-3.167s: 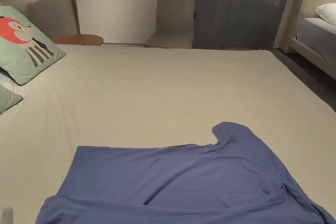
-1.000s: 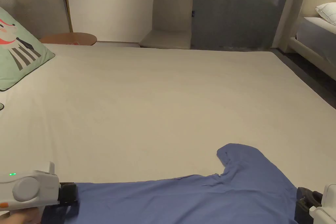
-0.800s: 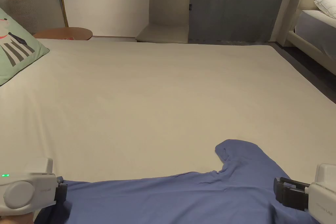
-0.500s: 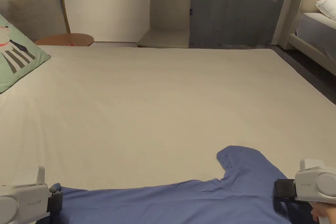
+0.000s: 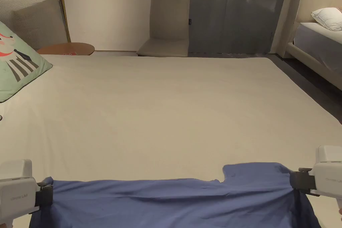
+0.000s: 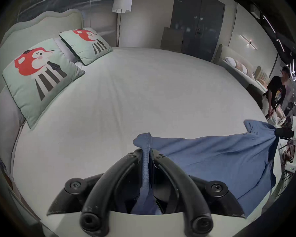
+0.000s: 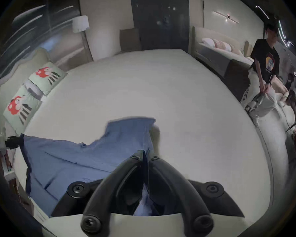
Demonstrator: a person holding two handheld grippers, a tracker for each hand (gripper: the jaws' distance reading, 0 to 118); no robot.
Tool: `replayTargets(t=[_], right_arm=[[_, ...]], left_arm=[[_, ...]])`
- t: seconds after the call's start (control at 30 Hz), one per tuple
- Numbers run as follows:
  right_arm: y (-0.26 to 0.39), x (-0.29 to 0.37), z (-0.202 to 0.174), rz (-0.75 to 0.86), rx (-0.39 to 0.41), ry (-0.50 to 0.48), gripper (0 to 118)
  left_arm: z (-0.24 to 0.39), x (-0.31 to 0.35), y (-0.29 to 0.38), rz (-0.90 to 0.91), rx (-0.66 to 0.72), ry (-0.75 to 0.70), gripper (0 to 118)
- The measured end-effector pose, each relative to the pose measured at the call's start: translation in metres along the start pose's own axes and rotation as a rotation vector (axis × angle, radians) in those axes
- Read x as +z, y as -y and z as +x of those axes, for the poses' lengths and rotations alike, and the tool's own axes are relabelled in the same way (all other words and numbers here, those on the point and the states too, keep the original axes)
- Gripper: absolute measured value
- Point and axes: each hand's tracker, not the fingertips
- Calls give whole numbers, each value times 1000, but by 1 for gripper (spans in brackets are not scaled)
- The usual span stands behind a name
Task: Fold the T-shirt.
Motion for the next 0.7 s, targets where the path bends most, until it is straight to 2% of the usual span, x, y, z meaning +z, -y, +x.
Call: replayTargets(t=[0.13,0.3,0.5,0.7], right_arm=[[22,71,-5,55,25,5,3],[71,134,-4,76,19,-11,3],[135,150,2,17,44,22,3],[190,132,12,-83,40,57,3]], left_arm=[[-14,45,16,45,24,22,4],[-22,98,60,65,20,35,4],[-28,130,127,34,-5,24,4],[-39,125,183,-58,4,12,4]])
